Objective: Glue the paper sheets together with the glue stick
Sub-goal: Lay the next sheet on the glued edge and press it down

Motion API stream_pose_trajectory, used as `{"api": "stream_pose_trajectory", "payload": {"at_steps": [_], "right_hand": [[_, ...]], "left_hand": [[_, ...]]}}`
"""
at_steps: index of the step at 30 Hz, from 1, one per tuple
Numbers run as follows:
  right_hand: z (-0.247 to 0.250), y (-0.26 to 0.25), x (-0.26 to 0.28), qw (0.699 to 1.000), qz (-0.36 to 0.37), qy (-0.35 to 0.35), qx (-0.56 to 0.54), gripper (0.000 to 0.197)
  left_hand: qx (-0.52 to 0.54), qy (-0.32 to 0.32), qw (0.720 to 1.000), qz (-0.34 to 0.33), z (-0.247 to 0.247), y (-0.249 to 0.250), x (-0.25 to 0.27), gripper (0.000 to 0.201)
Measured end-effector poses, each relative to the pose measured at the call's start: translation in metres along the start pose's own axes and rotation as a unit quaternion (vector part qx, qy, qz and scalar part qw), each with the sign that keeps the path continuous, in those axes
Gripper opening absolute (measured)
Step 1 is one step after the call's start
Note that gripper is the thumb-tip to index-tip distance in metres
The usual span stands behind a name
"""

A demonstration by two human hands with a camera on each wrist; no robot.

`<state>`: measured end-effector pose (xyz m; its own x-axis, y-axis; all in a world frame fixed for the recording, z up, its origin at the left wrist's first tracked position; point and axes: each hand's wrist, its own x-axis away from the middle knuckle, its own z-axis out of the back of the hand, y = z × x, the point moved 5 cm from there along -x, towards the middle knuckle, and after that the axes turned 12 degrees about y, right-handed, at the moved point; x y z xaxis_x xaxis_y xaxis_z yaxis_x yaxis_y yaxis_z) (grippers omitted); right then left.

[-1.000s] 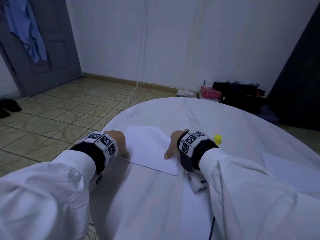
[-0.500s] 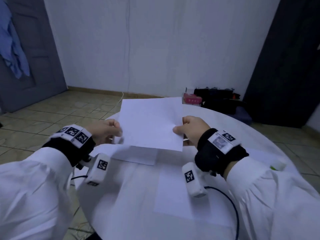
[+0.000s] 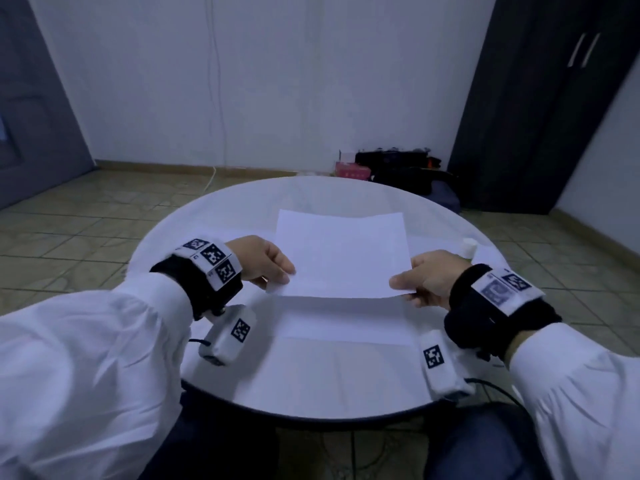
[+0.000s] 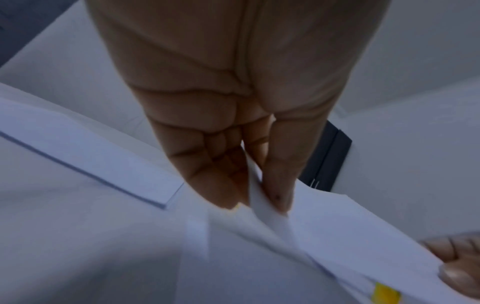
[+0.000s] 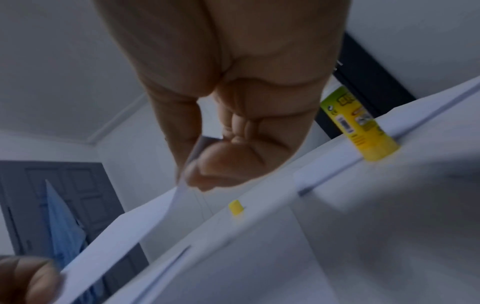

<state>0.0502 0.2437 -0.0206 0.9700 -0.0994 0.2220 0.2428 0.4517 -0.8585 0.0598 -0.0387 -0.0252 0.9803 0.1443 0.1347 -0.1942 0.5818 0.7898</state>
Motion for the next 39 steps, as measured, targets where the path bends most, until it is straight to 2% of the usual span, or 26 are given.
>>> {"api": "stream_pose_trajectory", "payload": {"at_steps": [2,3,5,7,13,23,27,32,39], "right_hand": [[0.001,0.012,0.002,0.998,-0.003,0.018,0.067,0.032],[0.001,0.016,0.003,0.993,-0.001,0.022,0.113,0.035],[-0.001,0.024,0.007,0.978,-0.011,0.003,0.210,0.031],[-0.005,0.030,0.010,0.968,-0.028,-0.016,0.247,0.028],[-0.013,0.034,0.008,0.963,-0.053,-0.037,0.262,0.026],[-0.024,0.029,0.009,0.937,-0.009,-0.088,0.338,0.029],[-0.026,0.029,0.004,0.945,-0.006,-0.091,0.315,0.029],[-0.028,0.033,-0.004,0.945,-0.022,-0.114,0.307,0.019],[-0.026,0.038,-0.009,0.955,-0.032,-0.116,0.272,0.019]], "left_hand": [[-0.038,-0.016,0.999,0.003,-0.014,-0.009,0.006,0.017],[-0.050,-0.023,0.998,0.005,-0.019,-0.013,0.009,0.017],[-0.074,-0.034,0.997,0.014,-0.028,-0.021,0.013,0.018],[-0.105,-0.045,0.993,0.018,-0.033,-0.026,0.014,0.018],[-0.162,-0.074,0.984,0.011,-0.035,-0.030,0.007,0.019],[-0.208,-0.075,0.975,-0.027,-0.029,-0.028,0.009,0.018],[-0.217,-0.087,0.972,-0.031,-0.027,-0.030,0.008,0.019],[-0.223,-0.097,0.969,-0.034,-0.029,-0.033,0.002,0.021],[-0.240,-0.113,0.963,-0.045,-0.030,-0.033,0.000,0.023]]}}
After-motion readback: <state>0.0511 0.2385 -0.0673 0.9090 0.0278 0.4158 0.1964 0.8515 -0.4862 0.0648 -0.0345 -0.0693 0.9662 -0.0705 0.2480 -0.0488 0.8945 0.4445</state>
